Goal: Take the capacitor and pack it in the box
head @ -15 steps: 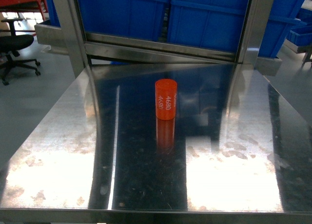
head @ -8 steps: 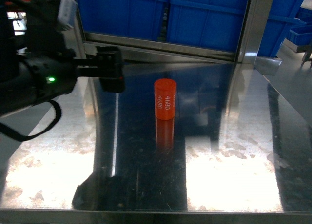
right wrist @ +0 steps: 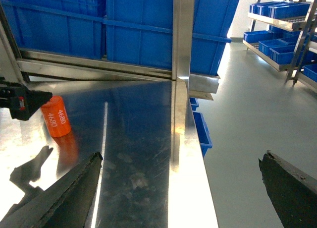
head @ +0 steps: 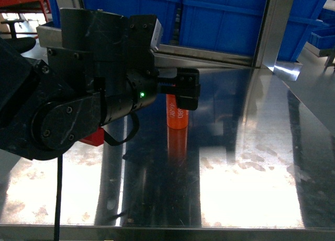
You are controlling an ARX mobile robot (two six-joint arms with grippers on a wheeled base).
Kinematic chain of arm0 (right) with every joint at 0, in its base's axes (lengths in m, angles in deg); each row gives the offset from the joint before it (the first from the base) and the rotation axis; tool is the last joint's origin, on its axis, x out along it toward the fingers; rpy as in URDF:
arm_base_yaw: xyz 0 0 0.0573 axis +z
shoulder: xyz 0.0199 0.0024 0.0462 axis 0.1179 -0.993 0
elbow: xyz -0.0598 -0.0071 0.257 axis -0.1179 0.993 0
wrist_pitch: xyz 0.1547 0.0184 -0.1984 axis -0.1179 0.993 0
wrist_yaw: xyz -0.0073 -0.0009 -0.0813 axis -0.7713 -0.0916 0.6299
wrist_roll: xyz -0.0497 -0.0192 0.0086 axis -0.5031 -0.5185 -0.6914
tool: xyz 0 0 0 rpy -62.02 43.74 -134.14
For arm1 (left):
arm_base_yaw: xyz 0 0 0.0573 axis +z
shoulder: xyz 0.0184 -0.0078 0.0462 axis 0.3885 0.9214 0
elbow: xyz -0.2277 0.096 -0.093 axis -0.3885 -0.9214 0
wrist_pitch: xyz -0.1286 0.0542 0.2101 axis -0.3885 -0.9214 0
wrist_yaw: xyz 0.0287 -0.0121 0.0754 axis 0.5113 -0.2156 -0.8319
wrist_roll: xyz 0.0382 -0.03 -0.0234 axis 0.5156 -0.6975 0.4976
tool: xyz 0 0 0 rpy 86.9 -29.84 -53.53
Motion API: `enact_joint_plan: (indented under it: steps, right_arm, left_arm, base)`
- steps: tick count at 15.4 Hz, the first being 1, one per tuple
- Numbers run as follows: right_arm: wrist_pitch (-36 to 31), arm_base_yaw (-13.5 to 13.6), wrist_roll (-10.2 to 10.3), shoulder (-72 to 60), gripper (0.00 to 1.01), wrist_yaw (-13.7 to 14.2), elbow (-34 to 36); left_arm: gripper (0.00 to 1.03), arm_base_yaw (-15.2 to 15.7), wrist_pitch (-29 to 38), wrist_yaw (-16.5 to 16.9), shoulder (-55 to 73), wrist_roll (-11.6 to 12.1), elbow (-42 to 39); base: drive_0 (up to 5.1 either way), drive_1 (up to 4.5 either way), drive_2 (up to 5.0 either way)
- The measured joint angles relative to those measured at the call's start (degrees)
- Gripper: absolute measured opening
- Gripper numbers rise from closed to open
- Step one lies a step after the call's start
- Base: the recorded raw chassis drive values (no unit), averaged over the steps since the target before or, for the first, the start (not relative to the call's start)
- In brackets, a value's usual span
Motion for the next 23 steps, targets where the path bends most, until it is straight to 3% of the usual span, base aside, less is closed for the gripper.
enact_joint_plan:
  steps: [10,11,13,14,16,18,21,23]
  right_arm:
    - [0.0,0.0,0.0,0.0,0.98,0.0,0.0]
    - [0.0,0.0,0.0,0.0,0.98,0.0,0.0]
    - [0.0,0.0,0.0,0.0,0.98,0.0,0.0]
    - [0.0,0.0,0.0,0.0,0.98,0.0,0.0]
    - [0.0,0.0,0.0,0.0,0.98,0.0,0.0]
    - [0.0,0.0,0.0,0.0,0.98,0.0,0.0]
    - [0.0,0.0,0.0,0.0,0.98,0.0,0.0]
    - [0.0,0.0,0.0,0.0,0.98,0.0,0.0]
  left_arm:
    - [0.98,-1.0,0.0,-2.4,15.1,0.9,12.6]
    - [0.71,-1.2,-2.5,-3.1,16.1,1.4,15.6]
    - [0.48,-1.2,-3.9,-2.7,16.2,1.3,15.6]
    - [0.44,-1.2,-3.9,-2.7,16.0,1.2,15.4]
    - [0.44,-1.0,-1.6,-2.7,12.7,0.2,10.6]
    - [0.44,0.9,6.3,-1.6,-0.1,-1.0,-0.8]
    - [0.44,6.9,16.0,-2.6,-21.6,0.3,-20.0]
    - [0.44,10.3,14.0,-2.9,-30.8,0.4,-29.2]
  base:
    - [0.0,0.0,0.0]
    - [0.0,0.0,0.0]
    - [0.0,0.0,0.0]
    - [0.0,0.0,0.0]
    - [0.0,0.0,0.0]
    - [0.0,0.0,0.0]
    - [0.0,0.0,0.0]
    - [0.0,0.0,0.0]
